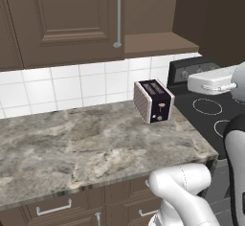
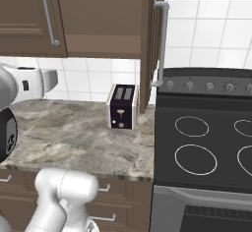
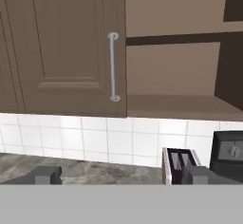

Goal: Open the cabinet. Pick the spray and place it next to the sink. Then close the cabinet.

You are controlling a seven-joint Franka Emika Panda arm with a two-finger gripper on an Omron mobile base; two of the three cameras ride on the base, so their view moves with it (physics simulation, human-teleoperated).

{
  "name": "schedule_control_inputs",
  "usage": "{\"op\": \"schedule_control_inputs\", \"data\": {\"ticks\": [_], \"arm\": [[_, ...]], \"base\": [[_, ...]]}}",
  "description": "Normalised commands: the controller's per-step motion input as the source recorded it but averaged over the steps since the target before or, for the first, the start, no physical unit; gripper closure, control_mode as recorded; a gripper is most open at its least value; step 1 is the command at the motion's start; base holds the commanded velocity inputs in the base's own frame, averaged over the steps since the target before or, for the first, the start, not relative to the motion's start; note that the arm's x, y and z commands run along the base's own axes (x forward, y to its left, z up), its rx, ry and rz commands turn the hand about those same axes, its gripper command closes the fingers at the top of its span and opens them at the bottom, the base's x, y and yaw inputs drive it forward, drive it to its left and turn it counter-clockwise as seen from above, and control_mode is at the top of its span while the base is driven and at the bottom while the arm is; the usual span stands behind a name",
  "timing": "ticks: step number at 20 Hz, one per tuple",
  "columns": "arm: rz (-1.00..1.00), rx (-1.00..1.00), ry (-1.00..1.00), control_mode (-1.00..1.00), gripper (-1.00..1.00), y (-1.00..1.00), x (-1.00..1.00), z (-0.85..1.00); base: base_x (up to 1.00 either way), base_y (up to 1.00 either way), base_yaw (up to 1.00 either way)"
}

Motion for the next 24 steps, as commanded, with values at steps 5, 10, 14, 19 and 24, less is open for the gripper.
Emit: {"op": "schedule_control_inputs", "data": {"ticks": [5,10,14,19,24], "arm": [[0.08,0.16,-0.36,-1.00,-1.00,-0.17,-0.10,0.38],[0.15,0.14,-0.30,-1.00,-1.00,-0.35,-0.50,0.05],[0.13,0.05,-0.26,-1.00,-1.00,-0.33,-0.73,0.20],[0.11,-0.01,-0.02,-1.00,-1.00,-0.31,-0.97,0.36],[0.12,-0.05,0.00,-1.00,-1.00,-0.25,-0.52,0.09]], "base": [[0.00,0.00,0.00],[0.00,0.00,0.00],[0.00,0.00,0.00],[0.00,0.00,0.00],[0.00,0.00,0.00]]}}
